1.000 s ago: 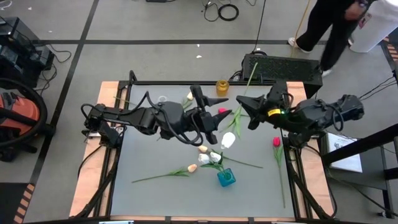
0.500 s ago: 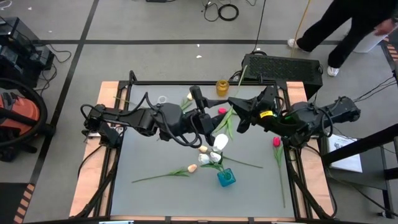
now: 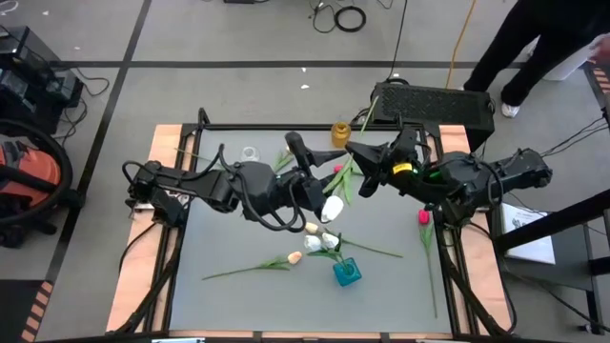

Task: Sort flowers into vase by color
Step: Put the white tulip into the blue vase

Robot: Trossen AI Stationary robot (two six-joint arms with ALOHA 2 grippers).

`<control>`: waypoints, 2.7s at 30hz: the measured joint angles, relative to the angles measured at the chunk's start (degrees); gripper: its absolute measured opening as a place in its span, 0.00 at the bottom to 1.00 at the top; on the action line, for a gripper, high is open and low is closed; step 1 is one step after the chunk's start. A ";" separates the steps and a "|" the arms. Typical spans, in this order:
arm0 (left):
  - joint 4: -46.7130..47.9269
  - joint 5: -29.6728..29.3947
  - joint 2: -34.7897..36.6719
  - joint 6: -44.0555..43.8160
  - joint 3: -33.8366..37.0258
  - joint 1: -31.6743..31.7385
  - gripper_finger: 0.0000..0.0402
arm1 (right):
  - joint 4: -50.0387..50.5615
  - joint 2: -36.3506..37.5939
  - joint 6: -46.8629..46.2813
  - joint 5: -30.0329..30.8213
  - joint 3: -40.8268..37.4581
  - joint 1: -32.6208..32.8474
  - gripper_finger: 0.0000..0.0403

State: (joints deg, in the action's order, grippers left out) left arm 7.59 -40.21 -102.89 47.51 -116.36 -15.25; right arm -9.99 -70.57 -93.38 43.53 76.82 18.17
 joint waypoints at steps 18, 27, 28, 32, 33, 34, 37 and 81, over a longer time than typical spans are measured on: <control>-0.66 -0.49 0.00 0.00 0.02 -0.17 0.45 | -0.40 0.33 -0.46 -2.64 0.04 -0.76 0.00; -4.72 -0.52 0.00 4.26 0.04 -0.70 0.45 | -0.49 0.35 -1.15 -3.39 0.04 -0.74 0.00; -5.05 -0.48 0.00 4.26 0.04 -0.80 0.45 | -0.47 0.35 -1.41 -3.39 0.04 -0.74 0.00; -6.03 0.28 0.00 4.20 0.07 -1.32 0.45 | -0.47 0.35 -1.77 -3.61 0.04 -0.99 0.00; -6.02 0.64 0.00 4.02 0.07 -1.42 0.45 | -0.49 0.35 -1.77 -3.71 0.07 -1.11 0.00; -6.00 1.03 0.00 4.00 0.07 -1.52 0.45 | -0.49 0.35 -1.79 -4.18 0.07 -1.32 0.00; -5.92 2.64 0.00 3.92 0.11 -1.70 0.45 | -0.49 0.35 -1.90 -4.82 0.07 -1.66 0.00; -5.96 3.46 0.02 4.04 0.00 -1.55 0.02 | -1.86 -1.42 -3.13 -7.72 0.07 -3.61 0.00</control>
State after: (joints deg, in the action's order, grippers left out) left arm 1.63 -36.75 -102.87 51.55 -116.36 -16.80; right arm -11.86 -71.99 -96.52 35.81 76.88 14.57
